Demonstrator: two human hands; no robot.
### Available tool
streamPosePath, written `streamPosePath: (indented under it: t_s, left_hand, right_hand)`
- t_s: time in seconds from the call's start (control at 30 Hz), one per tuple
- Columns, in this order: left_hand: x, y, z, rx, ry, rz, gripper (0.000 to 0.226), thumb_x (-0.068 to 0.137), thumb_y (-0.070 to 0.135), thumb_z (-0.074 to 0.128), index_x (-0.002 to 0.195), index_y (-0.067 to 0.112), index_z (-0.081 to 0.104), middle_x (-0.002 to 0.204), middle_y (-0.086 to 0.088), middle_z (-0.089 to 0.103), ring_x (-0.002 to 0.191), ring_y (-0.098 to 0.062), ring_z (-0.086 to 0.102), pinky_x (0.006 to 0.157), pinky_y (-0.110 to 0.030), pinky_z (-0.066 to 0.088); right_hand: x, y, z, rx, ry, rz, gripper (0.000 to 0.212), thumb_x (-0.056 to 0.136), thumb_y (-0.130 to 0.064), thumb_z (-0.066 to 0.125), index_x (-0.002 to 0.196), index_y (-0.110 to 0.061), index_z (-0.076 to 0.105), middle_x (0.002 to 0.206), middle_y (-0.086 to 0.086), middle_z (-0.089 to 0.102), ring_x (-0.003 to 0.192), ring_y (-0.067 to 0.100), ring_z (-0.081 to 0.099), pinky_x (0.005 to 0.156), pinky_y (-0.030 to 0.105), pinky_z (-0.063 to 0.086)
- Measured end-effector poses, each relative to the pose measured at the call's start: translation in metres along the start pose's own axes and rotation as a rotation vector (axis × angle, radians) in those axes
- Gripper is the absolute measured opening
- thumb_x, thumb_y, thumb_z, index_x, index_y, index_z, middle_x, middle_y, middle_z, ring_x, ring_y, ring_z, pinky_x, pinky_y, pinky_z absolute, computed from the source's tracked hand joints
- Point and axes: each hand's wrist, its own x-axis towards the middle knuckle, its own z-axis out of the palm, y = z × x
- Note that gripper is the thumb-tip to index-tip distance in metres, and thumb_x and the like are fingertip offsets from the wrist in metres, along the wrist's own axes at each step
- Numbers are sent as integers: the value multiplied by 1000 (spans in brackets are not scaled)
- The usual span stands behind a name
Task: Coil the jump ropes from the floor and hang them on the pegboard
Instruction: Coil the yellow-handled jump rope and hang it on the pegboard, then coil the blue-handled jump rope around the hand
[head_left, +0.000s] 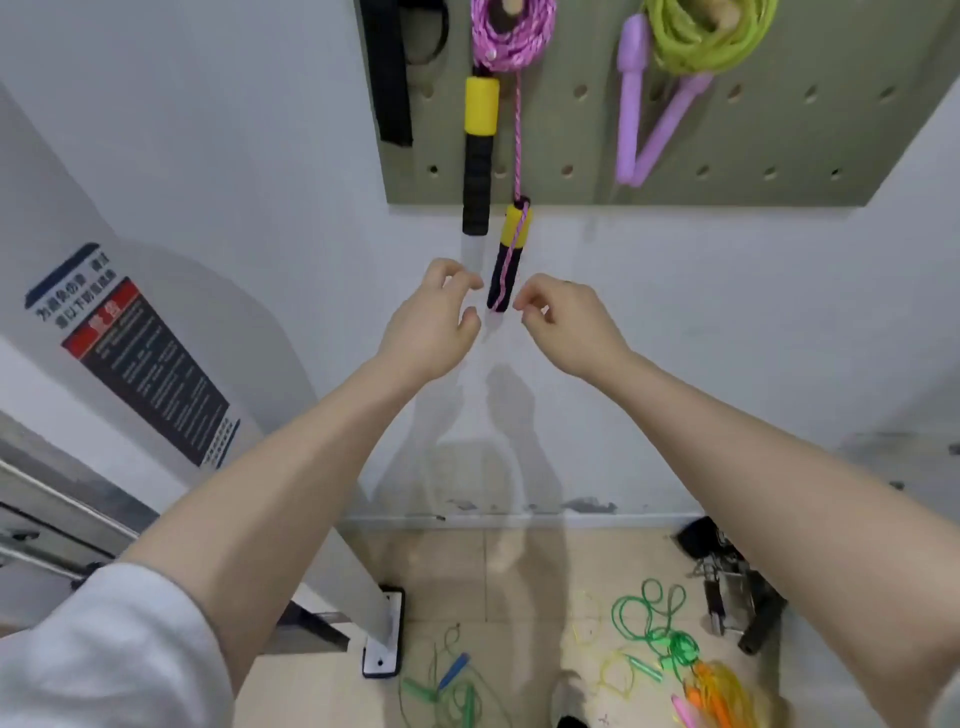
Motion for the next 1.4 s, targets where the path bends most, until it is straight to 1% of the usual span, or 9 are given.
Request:
streamPosePath:
  t_s: [0.27, 0.37, 0.47, 0.57, 0.73, 0.93, 1.03, 1.3, 1.4]
  left_hand:
    - [-135, -40, 98, -38, -443, -122, 30, 93, 13, 44, 120, 8, 55, 133, -5, 41, 76, -17, 50, 80, -25, 40]
    - [-173, -53, 139, -28, -567, -163, 28, 93, 11, 46, 118, 7, 56, 130, -9, 43, 91, -25, 55, 83, -25, 36]
    - [-208, -69, 187, -53, -640, -243, 27, 92, 9, 47, 117, 5, 57, 131, -13, 44, 107, -31, 53, 90, -26, 35]
    - [-246, -86, 243, -75, -697, -347, 28, 93, 11, 46, 118, 6, 57, 130, -11, 45, 101, -29, 56, 84, -26, 38]
    - [-317, -133, 347, -107, -757, -554, 28, 94, 14, 44, 118, 10, 56, 130, -6, 45, 91, -18, 53, 73, -22, 36]
    - [-398, -212, 447, -122, -746, -724, 37, 95, 13, 42, 132, 7, 45, 132, -12, 42, 112, -25, 49, 85, -25, 36]
    - [-444, -254, 495, -97, -715, -805, 35, 95, 11, 41, 129, 3, 47, 126, -16, 48, 106, -25, 50, 86, -28, 39]
    - [-574, -346, 618, 55, -923, -804, 19, 95, 16, 41, 98, 4, 55, 106, -18, 53, 84, -29, 52, 74, -40, 46]
    - [-609, -357, 653, 65, -962, -752, 22, 94, 19, 44, 109, 4, 51, 116, -16, 50, 95, -32, 51, 79, -41, 45]
  right_hand:
    - [-167, 56, 92, 54, -436, 341, 18, 89, -8, 43, 89, -10, 62, 86, 2, 61, 78, 19, 53, 73, 33, 49]
    - [-221, 91, 122, 55, -555, 470, 19, 88, -7, 46, 93, 1, 63, 88, 13, 64, 78, 19, 52, 79, 36, 49]
    - [-269, 130, 152, 58, -628, 589, 19, 89, -9, 48, 97, -3, 65, 95, 14, 66, 80, 20, 51, 72, 27, 44]
    - [-315, 176, 191, 37, -707, 669, 18, 91, -12, 48, 97, -6, 64, 102, 15, 66, 89, 27, 57, 69, 24, 36]
    - [-375, 249, 277, -34, -866, 680, 18, 90, -12, 43, 93, -9, 61, 94, 6, 59, 87, 22, 51, 71, 27, 38]
    - [-415, 296, 405, -28, -933, 612, 22, 91, -11, 43, 103, -6, 61, 107, 11, 61, 98, 25, 55, 79, 28, 39]
    - [-438, 322, 483, -24, -983, 543, 24, 92, -14, 44, 110, -9, 60, 113, 10, 57, 106, 25, 53, 82, 26, 36]
    - [-499, 372, 652, -103, -1142, 453, 28, 97, -16, 37, 120, -12, 53, 122, 9, 51, 112, 27, 49, 91, 29, 36]
    - [-516, 384, 693, -79, -1152, 456, 28, 96, -14, 40, 120, -7, 52, 124, 13, 50, 115, 28, 48, 95, 31, 35]
